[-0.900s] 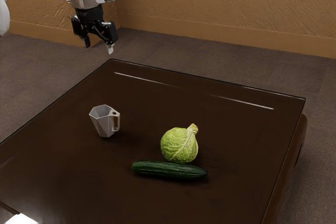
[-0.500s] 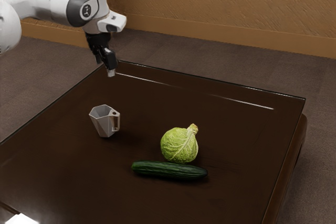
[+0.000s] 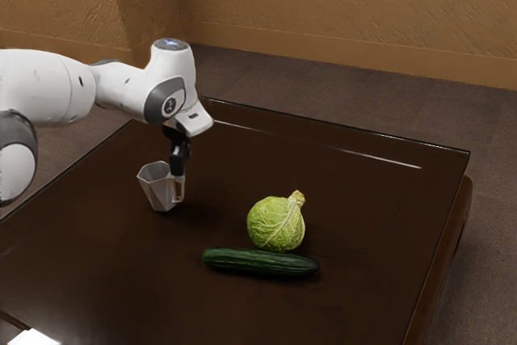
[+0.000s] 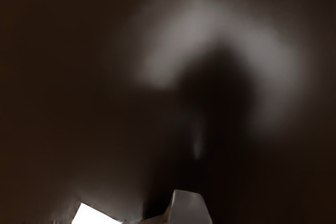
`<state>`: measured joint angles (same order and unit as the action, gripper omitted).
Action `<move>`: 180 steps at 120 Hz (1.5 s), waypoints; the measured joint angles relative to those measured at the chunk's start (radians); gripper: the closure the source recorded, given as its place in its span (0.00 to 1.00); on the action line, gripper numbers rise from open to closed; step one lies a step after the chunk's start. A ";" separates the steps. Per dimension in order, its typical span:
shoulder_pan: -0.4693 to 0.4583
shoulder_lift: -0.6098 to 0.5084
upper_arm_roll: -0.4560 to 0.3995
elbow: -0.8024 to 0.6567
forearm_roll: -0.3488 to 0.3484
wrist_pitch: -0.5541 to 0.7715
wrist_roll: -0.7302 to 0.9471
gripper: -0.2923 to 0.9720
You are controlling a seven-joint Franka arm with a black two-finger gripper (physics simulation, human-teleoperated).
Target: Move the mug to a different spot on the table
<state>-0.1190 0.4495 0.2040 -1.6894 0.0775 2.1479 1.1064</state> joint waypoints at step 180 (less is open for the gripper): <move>-0.194 -0.009 0.020 -0.108 0.414 -0.006 0.034 0.82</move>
<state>-0.3126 0.4406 0.2238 -1.7970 0.4910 2.1424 1.1406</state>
